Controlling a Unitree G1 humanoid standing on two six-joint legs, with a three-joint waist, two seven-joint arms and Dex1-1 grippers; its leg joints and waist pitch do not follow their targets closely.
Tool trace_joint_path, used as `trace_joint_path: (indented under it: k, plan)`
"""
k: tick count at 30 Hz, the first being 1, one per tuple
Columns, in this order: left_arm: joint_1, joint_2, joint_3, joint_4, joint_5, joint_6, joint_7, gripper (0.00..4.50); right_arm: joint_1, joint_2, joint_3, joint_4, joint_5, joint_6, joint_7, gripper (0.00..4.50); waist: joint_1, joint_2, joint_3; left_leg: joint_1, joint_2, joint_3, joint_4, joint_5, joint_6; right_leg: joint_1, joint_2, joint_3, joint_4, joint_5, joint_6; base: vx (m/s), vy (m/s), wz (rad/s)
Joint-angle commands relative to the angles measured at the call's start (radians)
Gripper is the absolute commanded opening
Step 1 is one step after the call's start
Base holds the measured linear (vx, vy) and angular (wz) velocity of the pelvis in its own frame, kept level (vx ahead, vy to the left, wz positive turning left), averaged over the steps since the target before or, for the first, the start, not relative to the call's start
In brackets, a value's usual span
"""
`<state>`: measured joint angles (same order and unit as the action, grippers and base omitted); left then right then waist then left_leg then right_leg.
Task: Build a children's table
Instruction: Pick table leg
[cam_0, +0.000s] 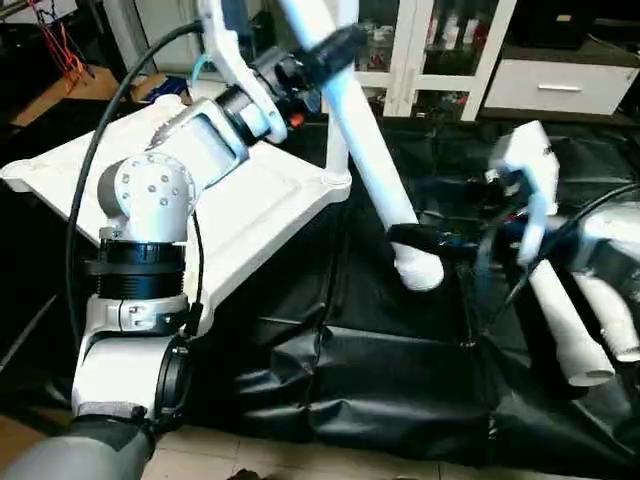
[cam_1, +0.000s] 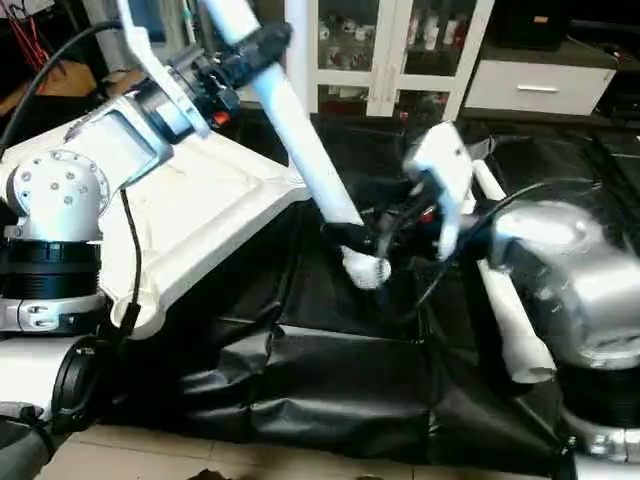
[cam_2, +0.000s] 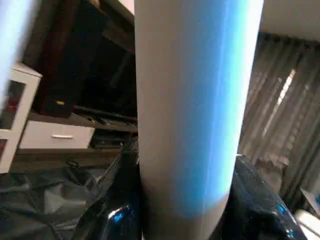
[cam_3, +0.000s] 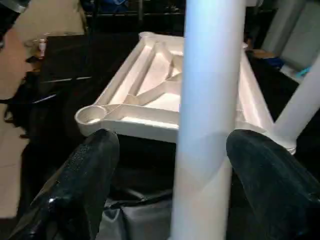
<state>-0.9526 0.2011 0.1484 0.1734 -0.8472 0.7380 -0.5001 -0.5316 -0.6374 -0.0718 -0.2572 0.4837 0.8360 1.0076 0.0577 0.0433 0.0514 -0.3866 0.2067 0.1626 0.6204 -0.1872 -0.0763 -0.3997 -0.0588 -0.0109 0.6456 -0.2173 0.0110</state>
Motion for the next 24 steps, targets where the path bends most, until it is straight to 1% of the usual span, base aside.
trace_joint_path:
  k: [1, 2, 4, 5, 7, 8, 11, 13, 14, 15, 16, 21, 24]
  plan:
    - [-0.029, 0.005, -0.016, -0.031, 0.006, 0.018, -0.018, 1.6, -0.013, -0.012, -0.006, 0.025, 0.014, -0.002, 0.019, 3.78, 0.005, -0.024, -0.078, 0.014, -0.001, 0.01, -0.048, -0.015, 0.06, 0.07, -0.04, 0.024, -0.059, 0.14, -0.285, 0.0, 0.0, 0.0]
    - [-0.03, 0.009, -0.045, -0.046, 0.025, 0.018, -0.033, 1.6, -0.02, -0.023, 0.009, 0.055, 0.01, 0.002, 0.026, 3.78, 0.006, -0.025, -0.079, 0.014, -0.002, 0.011, -0.047, -0.01, 0.063, 0.07, -0.04, 0.024, -0.058, 0.141, -0.285, 0.0, 0.0, 0.0]
    - [-0.031, 0.014, -0.071, -0.061, 0.047, 0.01, -0.043, 1.6, -0.021, -0.029, 0.028, 0.072, -0.001, 0.01, 0.023, 3.78, 0.007, -0.025, -0.078, 0.013, -0.001, 0.01, -0.048, -0.008, 0.064, 0.07, -0.041, 0.023, -0.059, 0.133, -0.282, 0.0, 0.0, 0.0]
    - [-0.033, 0.016, -0.081, -0.068, 0.054, 0.006, -0.048, 1.6, -0.019, -0.033, 0.037, 0.078, -0.005, 0.013, 0.022, 3.78, 0.007, -0.031, -0.078, 0.013, -0.001, 0.012, -0.048, -0.006, 0.066, 0.07, -0.04, 0.024, -0.061, 0.129, -0.28, 0.0, 0.0, 0.0]
    - [-0.035, 0.019, -0.093, -0.079, 0.065, 0.0, -0.056, 1.6, -0.017, -0.036, 0.049, 0.09, -0.013, 0.024, 0.012, 3.78, 0.008, -0.028, -0.078, 0.012, -0.001, 0.011, -0.048, 0.0, 0.065, 0.07, -0.041, 0.023, -0.059, 0.125, -0.277, 0.0, 0.0, 0.0]
    - [-0.039, 0.017, -0.096, -0.084, 0.069, -0.003, -0.056, 1.6, -0.016, -0.034, 0.052, 0.098, -0.016, 0.032, 0.005, 3.78, 0.006, -0.035, -0.078, 0.012, -0.002, 0.012, -0.047, 0.001, 0.066, 0.071, -0.039, 0.024, -0.06, 0.125, -0.275, 0.0, 0.0, 0.0]
    - [-0.054, 0.015, -0.103, -0.089, 0.086, -0.019, -0.057, 1.6, -0.002, -0.04, 0.078, 0.109, -0.015, 0.054, 0.009, 3.78, 0.008, -0.03, -0.079, 0.013, -0.001, 0.011, -0.047, 0.006, 0.065, 0.07, -0.04, 0.023, -0.058, 0.126, -0.278, 0.0, 0.0, 0.0]
    - [-0.061, 0.014, -0.102, -0.086, 0.089, -0.024, -0.058, 1.59, 0.003, -0.041, 0.085, 0.11, -0.014, 0.058, 0.015, 3.78, 0.007, -0.031, -0.078, 0.014, 0.0, 0.011, -0.047, 0.002, 0.064, 0.069, -0.039, 0.023, -0.059, 0.124, -0.278, 0.0, 0.0, 0.0]
    - [-0.07, 0.012, -0.102, -0.082, 0.093, -0.028, -0.064, 1.59, 0.01, -0.046, 0.099, 0.118, -0.015, 0.058, 0.019, 3.78, 0.008, -0.032, -0.078, 0.013, -0.001, 0.011, -0.047, 0.004, 0.064, 0.07, -0.041, 0.023, -0.058, 0.127, -0.279, 0.0, 0.0, 0.0]
    - [-0.073, 0.012, -0.103, -0.081, 0.095, -0.029, -0.068, 1.59, 0.013, -0.048, 0.106, 0.121, -0.017, 0.056, 0.018, 3.78, 0.008, -0.032, -0.078, 0.012, -0.001, 0.011, -0.047, 0.005, 0.065, 0.07, -0.041, 0.023, -0.058, 0.13, -0.28, 0.0, 0.0, 0.0]
    - [-0.075, 0.012, -0.105, -0.081, 0.096, -0.029, -0.073, 1.59, 0.016, -0.05, 0.11, 0.125, -0.021, 0.052, 0.017, 3.78, 0.008, -0.03, -0.079, 0.012, -0.001, 0.011, -0.046, 0.01, 0.065, 0.07, -0.04, 0.023, -0.056, 0.14, -0.283, 0.0, 0.0, 0.0]
    - [-0.079, 0.015, -0.116, -0.084, 0.094, -0.025, -0.11, 1.59, 0.026, -0.047, 0.127, 0.152, -0.043, 0.027, 0.006, 3.78, 0.009, -0.034, -0.081, 0.01, -0.003, 0.012, -0.043, 0.029, 0.078, 0.072, -0.04, 0.023, -0.054, 0.177, -0.293, 0.0, 0.0, 0.0]
    - [-0.078, 0.026, -0.135, -0.098, 0.092, 0.0, -0.142, 1.59, 0.027, -0.044, 0.136, 0.163, -0.062, -0.009, -0.001, 3.78, 0.01, -0.034, -0.081, 0.01, -0.003, 0.013, -0.042, 0.031, 0.083, 0.071, -0.04, 0.023, -0.052, 0.182, -0.294, 0.0, 0.0, 0.0]
